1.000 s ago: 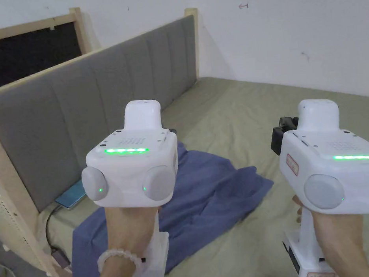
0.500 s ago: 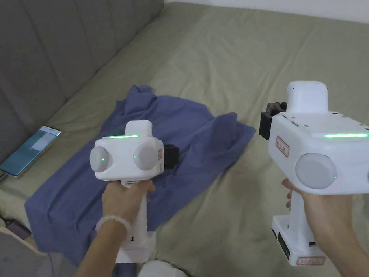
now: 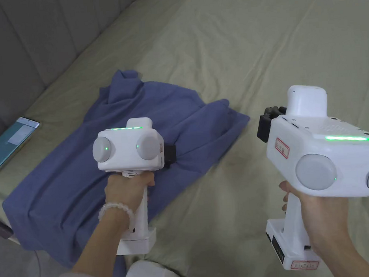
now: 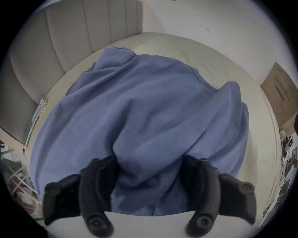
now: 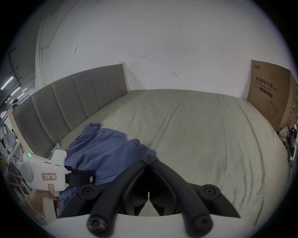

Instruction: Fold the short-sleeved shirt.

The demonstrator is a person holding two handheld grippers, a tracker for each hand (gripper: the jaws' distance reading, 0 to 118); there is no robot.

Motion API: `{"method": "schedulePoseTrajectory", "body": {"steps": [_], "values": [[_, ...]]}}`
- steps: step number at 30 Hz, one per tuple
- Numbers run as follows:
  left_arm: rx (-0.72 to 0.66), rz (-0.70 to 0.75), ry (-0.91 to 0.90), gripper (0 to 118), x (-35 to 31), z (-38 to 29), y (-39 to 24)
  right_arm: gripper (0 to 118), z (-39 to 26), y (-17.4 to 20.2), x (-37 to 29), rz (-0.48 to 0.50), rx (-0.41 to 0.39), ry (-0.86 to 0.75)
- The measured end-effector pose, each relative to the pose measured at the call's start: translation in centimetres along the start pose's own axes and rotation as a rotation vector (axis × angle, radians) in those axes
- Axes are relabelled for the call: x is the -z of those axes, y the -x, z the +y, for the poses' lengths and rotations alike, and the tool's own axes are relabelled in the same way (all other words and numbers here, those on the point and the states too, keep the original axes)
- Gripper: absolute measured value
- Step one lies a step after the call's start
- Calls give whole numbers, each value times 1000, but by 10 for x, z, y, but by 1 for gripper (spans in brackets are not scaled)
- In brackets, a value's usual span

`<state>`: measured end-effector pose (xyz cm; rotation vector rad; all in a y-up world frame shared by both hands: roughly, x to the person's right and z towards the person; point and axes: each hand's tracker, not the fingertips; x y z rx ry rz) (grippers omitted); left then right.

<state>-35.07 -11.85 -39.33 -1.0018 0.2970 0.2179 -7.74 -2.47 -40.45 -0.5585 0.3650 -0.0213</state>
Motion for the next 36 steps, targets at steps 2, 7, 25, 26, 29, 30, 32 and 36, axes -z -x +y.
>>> {"method": "schedulePoseTrajectory", "body": {"steps": [2,7,25,26,29,30,32,36], "values": [[29,-12,7,61,0,1,0,1,-1,-1,-1,-1,14,6],[-39,10,-37,5,-9,-5,6,1,1,-6,-11,-35,26,-7],[189,-370,-312,5,-180,84,-179,1,38,-120,-118,-198,122,-173],[215,-410,-327,5,-189,83,-199,1,40,-131,-127,-223,131,-189],[316,-518,-352,5,-212,77,-270,1,44,-172,-161,-296,170,-230],[350,-548,-364,5,-217,74,-292,1,44,-186,-174,-330,181,-240],[371,-604,-351,5,-224,63,-329,1,41,-211,-195,-381,195,-255],[384,-815,-239,5,-221,22,-395,1,27,-258,-230,-505,226,-250]]}}
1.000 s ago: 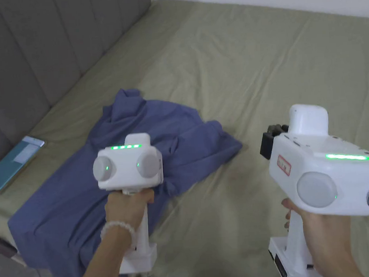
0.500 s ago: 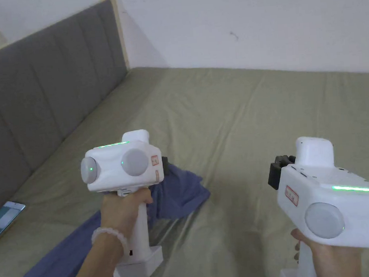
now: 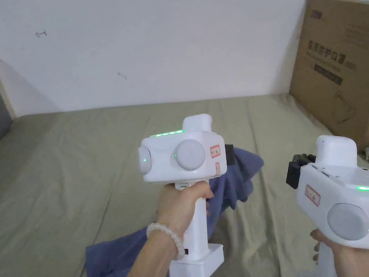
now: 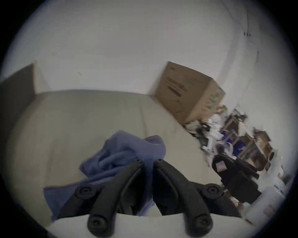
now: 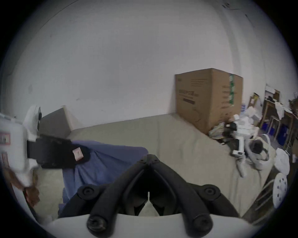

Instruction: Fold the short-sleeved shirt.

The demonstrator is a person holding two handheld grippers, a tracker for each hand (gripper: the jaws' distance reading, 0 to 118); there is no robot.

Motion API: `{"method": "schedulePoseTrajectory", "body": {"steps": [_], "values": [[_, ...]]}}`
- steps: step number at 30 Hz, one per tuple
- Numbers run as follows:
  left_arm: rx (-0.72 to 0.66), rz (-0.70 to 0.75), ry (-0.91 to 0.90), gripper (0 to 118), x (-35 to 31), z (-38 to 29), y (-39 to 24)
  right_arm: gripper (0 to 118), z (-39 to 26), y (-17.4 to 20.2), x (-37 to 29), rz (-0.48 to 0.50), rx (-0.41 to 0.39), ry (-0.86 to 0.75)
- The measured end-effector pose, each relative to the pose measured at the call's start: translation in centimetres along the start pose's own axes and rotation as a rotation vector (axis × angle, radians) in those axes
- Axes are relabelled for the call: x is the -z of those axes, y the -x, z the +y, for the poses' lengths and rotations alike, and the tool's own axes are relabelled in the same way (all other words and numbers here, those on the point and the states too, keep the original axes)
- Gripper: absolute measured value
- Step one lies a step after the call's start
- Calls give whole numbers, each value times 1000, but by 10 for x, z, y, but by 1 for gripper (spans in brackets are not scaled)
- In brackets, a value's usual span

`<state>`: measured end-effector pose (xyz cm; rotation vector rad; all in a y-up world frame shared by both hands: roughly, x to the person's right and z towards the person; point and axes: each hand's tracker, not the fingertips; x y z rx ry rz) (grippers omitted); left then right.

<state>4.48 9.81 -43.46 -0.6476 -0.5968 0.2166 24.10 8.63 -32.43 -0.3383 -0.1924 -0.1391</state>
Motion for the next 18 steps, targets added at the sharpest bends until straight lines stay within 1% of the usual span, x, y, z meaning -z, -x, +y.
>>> {"method": "schedulePoseTrajectory", "body": {"steps": [2,3,4,7,10,11,13,15,16,18], "values": [[52,-43,41,5,26,-22,-21,1,-2,-22,-2,-41,25,12],[85,-16,89,5,44,-39,-27,1,-4,-33,-2,-53,42,20],[87,-6,144,5,61,-55,-30,1,-7,-42,-3,-66,54,25],[39,19,322,5,107,-116,-28,1,-19,-57,-2,-97,48,57],[155,88,459,5,130,-170,-31,1,-32,-63,3,-111,31,96],[176,94,483,5,132,-180,-31,1,-35,-62,6,-113,32,108],[159,72,470,5,131,-190,-25,1,-41,-62,9,-108,44,130],[127,77,445,10,125,-188,-18,1,-47,-58,12,-99,48,145],[80,45,451,19,124,-185,-13,1,-49,-55,13,-94,43,154],[41,35,482,78,120,-176,-5,1,-52,-48,15,-82,28,166]]}}
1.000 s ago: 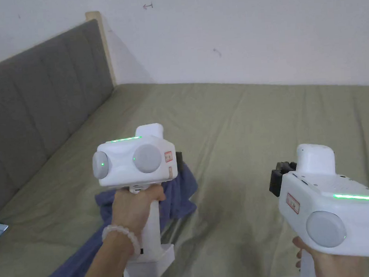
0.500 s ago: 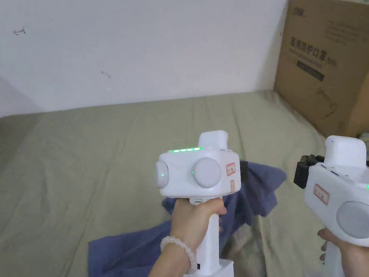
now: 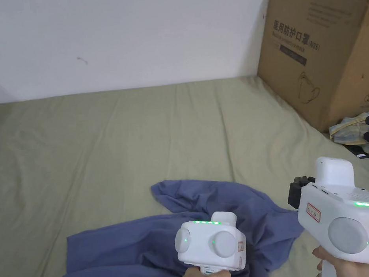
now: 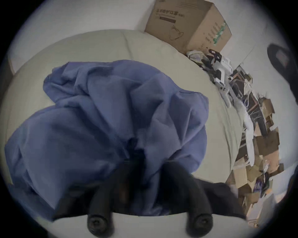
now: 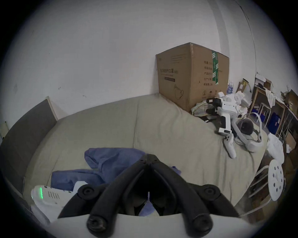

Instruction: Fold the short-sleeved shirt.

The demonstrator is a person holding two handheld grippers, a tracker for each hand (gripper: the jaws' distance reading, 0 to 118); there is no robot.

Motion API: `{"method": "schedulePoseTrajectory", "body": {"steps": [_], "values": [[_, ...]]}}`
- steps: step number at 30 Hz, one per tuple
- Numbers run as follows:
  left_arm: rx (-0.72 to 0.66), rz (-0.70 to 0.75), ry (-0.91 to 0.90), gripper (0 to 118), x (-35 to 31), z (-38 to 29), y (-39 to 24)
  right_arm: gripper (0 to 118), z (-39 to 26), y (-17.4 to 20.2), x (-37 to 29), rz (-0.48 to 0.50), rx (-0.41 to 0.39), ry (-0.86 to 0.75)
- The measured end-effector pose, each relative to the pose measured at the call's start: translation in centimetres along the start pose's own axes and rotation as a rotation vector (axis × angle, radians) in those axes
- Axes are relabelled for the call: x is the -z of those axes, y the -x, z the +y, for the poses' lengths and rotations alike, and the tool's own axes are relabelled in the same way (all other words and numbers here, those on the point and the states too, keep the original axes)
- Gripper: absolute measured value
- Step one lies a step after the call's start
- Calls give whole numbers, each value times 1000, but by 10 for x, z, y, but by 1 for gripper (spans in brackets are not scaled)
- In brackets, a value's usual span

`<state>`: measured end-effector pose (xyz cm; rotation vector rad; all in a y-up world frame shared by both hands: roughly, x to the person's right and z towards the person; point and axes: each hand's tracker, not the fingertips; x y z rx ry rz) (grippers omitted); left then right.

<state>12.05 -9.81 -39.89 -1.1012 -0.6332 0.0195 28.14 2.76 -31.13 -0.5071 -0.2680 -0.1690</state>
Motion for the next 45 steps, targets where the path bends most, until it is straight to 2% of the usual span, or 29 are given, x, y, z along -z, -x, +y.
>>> {"method": "schedulePoseTrajectory", "body": {"steps": [1,2,4,7,9,10,12,14,23,24,25,26,27,28,29,32,37,39,40,42,43,44,45], "values": [[6,16,-1,104,-5,2,3,1,-1,3,0,7,-4,3],[-1,34,-2,109,-9,1,7,1,-2,6,0,14,-9,7],[-36,44,-80,114,-29,-1,20,1,-4,14,0,26,-16,14],[-88,76,-114,110,-61,7,42,1,-5,26,1,53,-23,27],[-110,82,-182,99,-91,8,61,1,-7,37,-1,77,-29,30],[-115,105,-209,87,-106,6,71,1,-7,42,-1,86,-34,29],[-125,145,-227,47,-132,-1,92,1,-10,55,-1,114,-52,31],[-149,211,-243,0,-148,-12,113,1,-14,66,1,134,-65,45],[-263,299,-189,0,-161,-46,205,1,-40,107,27,191,-106,126],[-293,273,-176,4,-161,-42,217,1,-42,110,32,188,-113,135],[-315,287,-174,18,-160,-36,225,1,-44,112,36,186,-120,142],[-320,294,-179,56,-159,-30,233,1,-45,113,39,183,-124,148],[-330,306,-180,81,-158,-21,243,1,-46,113,44,182,-128,156],[-340,314,-180,95,-155,-13,252,1,-47,114,48,181,-130,164],[-343,324,-175,98,-151,-4,260,1,-48,114,52,180,-129,173],[-366,350,-149,96,-136,18,285,1,-51,113,65,174,-127,191],[-427,316,-4,95,-88,5,304,1,-55,108,83,167,-133,227],[-340,405,-83,89,-88,3,293,1,-55,104,87,162,-142,235],[-326,439,-69,82,-90,5,286,1,-54,102,90,161,-145,238],[-275,520,-78,43,-93,7,275,1,-52,98,95,154,-135,250],[-248,532,-78,17,-96,10,271,1,-50,94,99,165,-116,261],[-257,499,-91,7,-97,10,268,1,-47,92,102,178,-103,269],[-256,493,-79,7,-97,11,267,1,-43,90,107,183,-101,279]]}}
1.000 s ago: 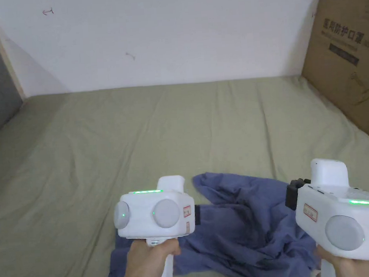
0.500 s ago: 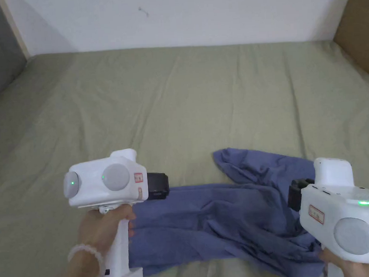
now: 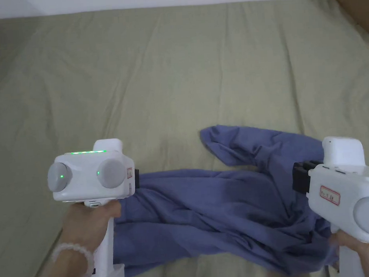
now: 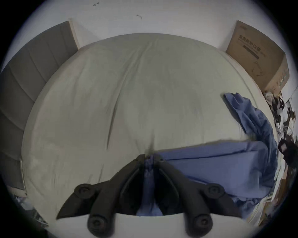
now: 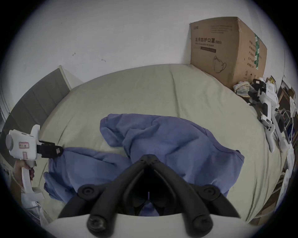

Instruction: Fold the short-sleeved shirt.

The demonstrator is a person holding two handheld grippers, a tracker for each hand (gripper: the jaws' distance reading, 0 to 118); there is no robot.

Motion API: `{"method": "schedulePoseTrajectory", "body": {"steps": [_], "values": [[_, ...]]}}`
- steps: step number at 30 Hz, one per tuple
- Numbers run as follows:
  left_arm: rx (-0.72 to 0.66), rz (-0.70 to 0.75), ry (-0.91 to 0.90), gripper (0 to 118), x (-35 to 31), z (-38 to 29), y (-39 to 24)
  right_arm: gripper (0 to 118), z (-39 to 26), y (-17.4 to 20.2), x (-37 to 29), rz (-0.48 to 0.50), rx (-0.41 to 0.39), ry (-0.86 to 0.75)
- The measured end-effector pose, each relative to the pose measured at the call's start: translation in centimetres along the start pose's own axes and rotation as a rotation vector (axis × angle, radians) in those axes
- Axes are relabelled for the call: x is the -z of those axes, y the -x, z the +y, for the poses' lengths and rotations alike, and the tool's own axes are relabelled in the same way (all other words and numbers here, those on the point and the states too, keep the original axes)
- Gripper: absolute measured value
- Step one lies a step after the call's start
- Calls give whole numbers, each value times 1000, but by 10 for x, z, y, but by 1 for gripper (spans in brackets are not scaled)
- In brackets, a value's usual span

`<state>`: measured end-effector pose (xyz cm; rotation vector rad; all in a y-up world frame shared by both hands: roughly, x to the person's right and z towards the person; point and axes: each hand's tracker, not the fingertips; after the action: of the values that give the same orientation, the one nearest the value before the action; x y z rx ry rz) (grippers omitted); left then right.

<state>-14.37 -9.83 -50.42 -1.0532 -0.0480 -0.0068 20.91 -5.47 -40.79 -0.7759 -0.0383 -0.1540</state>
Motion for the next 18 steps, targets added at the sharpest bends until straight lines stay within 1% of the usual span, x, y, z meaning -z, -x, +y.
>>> {"method": "schedulePoseTrajectory", "body": {"steps": [2,3,4,5,6,7,8,9,11,14,15,17,18], "values": [[6,-7,-3,7,-6,0,1,1,13,-7,6,21,13,14],[-5,-18,-10,7,-11,0,4,3,22,-10,10,66,-5,34],[-9,-30,-13,7,-15,1,7,14,32,-11,15,70,-25,42],[-16,-40,-25,7,-21,2,9,41,44,-13,23,88,-69,65],[-19,-45,-41,7,-26,3,9,66,55,-14,32,100,-102,89],[-12,-51,-44,7,-29,5,10,83,64,-17,42,99,-101,93],[-9,-56,-51,7,-33,7,13,85,75,-20,55,102,-115,121],[-6,-60,-59,7,-36,8,13,85,86,-20,66,77,-115,130],[-1,-69,-63,7,-39,9,15,85,102,-25,92,62,-122,140],[-4,-78,-59,7,-38,10,17,85,115,-31,134,37,-130,237],[-4,-81,-58,7,-37,10,17,85,115,-33,149,13,-141,275],[-3,-83,-53,7,-35,11,18,85,107,-35,172,-51,-215,369],[-2,-83,-52,7,-35,11,18,85,100,-39,181,-68,-245,423]]}}
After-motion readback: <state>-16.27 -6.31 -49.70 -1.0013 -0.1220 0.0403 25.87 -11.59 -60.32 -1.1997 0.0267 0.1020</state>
